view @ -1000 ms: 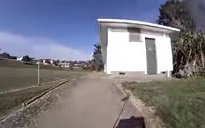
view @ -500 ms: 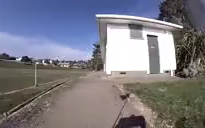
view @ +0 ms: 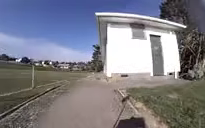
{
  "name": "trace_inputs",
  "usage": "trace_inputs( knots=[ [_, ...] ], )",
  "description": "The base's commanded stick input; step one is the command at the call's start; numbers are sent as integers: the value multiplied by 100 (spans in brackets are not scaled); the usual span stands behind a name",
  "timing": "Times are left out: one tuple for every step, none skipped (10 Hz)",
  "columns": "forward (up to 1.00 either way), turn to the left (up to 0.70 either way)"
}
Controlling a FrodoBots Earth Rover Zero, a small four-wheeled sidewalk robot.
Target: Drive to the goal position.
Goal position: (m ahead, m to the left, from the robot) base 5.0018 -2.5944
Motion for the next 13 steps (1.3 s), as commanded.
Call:
trace_inputs(
  knots=[
    [70,0],
    [70,0],
    [70,0],
    [70,0],
    [70,0],
    [70,0],
    [70,0],
    [70,0],
    [70,0],
    [70,0],
    [70,0],
    [70,0],
    [70,0]
  ],
)
